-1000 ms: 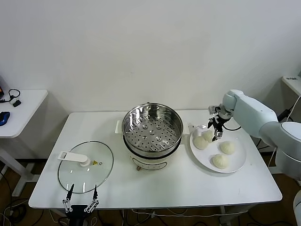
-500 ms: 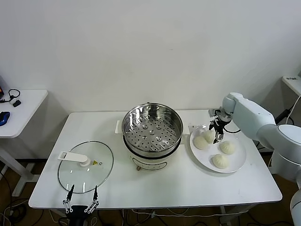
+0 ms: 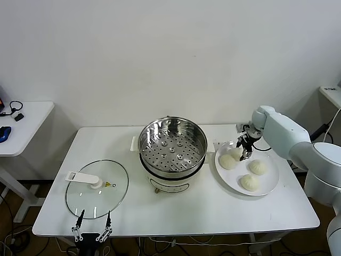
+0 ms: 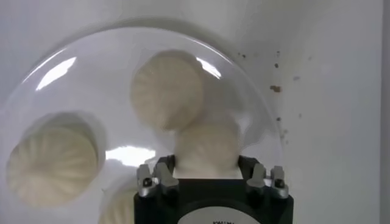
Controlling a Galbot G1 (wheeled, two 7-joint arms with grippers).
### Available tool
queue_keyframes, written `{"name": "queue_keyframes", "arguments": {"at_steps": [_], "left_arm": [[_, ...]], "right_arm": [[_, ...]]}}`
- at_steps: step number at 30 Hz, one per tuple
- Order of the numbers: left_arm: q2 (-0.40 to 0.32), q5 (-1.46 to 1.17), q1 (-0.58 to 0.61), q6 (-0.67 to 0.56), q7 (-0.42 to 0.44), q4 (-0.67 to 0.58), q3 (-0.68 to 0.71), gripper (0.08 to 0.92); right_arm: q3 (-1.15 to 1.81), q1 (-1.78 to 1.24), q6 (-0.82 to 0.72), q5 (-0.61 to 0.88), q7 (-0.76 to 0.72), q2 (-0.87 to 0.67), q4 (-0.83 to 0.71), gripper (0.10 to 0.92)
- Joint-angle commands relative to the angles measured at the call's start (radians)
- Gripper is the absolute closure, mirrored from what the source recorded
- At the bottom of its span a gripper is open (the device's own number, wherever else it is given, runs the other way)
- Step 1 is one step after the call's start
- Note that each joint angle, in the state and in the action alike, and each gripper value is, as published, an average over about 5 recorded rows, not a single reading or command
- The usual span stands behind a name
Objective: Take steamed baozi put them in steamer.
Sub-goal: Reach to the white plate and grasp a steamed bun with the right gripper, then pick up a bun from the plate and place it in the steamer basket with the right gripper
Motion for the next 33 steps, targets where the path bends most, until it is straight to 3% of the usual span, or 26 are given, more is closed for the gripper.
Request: {"name": "queue_keyframes", "arguments": {"at_steps": [1,8,20,26,33], "left_arm": [[0.006,0.001,0.001,-0.001,-0.001,-0.001,-0.001,0.177],[0.006,0.002,0.004,-0.005,-0.002,-0.002,-0.009,0.177],[0.005,0.015,0.006,-0.011,-0.003,0.003,-0.006,0.177],[0.009,0.019,0.008,-0.014,-0.004,0.008,-0.005,0.177],[0.008,0.024,0.005,-0.014,-0.004,0.007,0.003,0.177]], "right_arm": [[0.007,0.0,0.0,-0.005,0.003,-0.001,0.004,0.346],[-0.082,0.09,0.016,0.054,-0.011,-0.069,0.104,0.347],[-0.364,0.392,0.062,0.249,-0.015,-0.246,0.559,0.367],[-0.473,0.598,0.285,0.287,-0.015,-0.241,0.689,0.367],[-0.488,0.699,0.641,0.152,0.068,-0.123,0.693,0.366]]}}
